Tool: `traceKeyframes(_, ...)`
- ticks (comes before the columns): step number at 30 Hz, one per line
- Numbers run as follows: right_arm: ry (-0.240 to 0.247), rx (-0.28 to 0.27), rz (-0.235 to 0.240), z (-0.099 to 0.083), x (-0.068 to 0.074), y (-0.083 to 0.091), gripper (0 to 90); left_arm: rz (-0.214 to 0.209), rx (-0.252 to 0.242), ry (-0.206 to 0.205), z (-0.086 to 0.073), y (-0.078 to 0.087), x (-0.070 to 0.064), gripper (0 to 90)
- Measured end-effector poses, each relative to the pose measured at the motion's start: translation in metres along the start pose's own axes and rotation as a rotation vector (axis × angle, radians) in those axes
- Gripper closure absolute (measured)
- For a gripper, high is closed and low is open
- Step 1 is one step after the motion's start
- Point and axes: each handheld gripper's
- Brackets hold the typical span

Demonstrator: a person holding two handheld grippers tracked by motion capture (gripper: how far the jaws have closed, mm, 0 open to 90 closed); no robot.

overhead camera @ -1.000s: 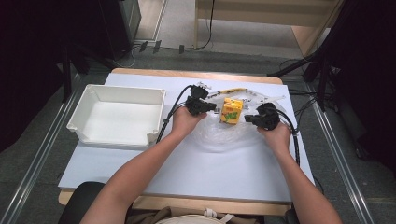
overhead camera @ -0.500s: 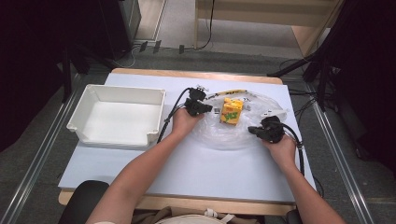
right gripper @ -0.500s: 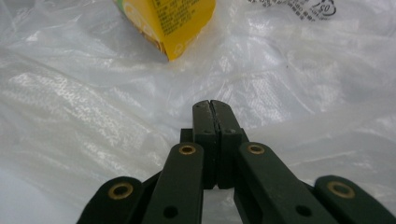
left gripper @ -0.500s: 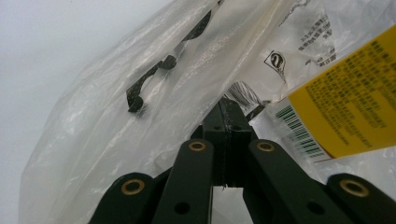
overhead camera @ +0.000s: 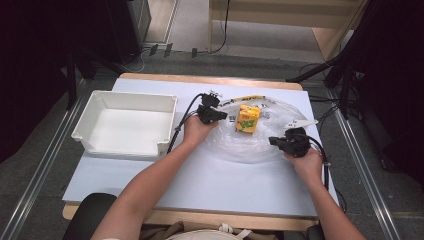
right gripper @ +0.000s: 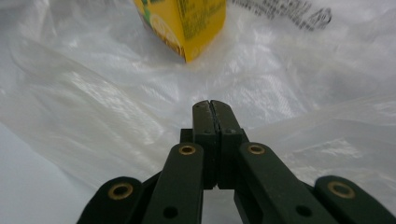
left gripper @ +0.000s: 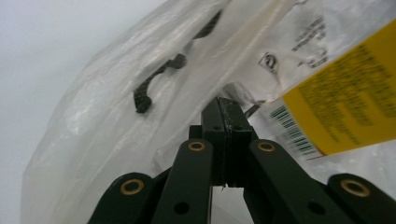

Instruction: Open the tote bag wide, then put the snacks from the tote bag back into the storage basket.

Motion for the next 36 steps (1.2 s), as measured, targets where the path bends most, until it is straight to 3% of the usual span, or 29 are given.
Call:
traceKeyframes(1, -0.023, -0.033, 0.007, 0.003, 0.0, 0.006, 89.5, -0.016, -0.015, 0.0, 0.002, 0.003, -0.003, 88.7)
traceKeyframes(4, -0.046, -0.04, 0.009, 0.006, 0.001, 0.014, 88.3, -0.037, -0.03, -0.011, 0.004, 0.01, -0.007, 87.0)
traceKeyframes(8, -0.04, -0.053, 0.015, 0.009, 0.005, 0.019, 85.5, -0.045, -0.041, -0.039, 0.006, 0.018, -0.012, 84.1)
traceKeyframes(11, -0.024, -0.052, 0.024, 0.01, 0.013, 0.022, 76.7, -0.075, -0.048, -0.075, 0.008, 0.026, -0.016, 74.7)
traceKeyframes(20, -0.038, -0.075, 0.037, 0.009, 0.022, 0.034, 60.5, -0.085, -0.033, -0.153, 0.009, 0.036, -0.03, 49.9)
traceKeyframes(23, -0.035, -0.082, 0.042, 0.008, 0.027, 0.038, 56.0, -0.096, -0.013, -0.174, 0.009, 0.037, -0.032, 46.6)
traceKeyframes(34, -0.024, -0.094, 0.077, 0.003, 0.039, 0.045, 46.0, -0.128, -0.039, -0.206, 0.009, 0.044, -0.036, 35.5)
traceKeyframes(36, -0.023, -0.091, 0.079, 0.003, 0.041, 0.045, 45.0, -0.125, -0.036, -0.229, 0.009, 0.044, -0.038, 35.5)
Point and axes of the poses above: each handheld gripper's, and its own axes: y roughly backward along the jaws, z roughly out of its top, x roughly to its left, and after that the axes turned 10 degrees about -z, right-handed
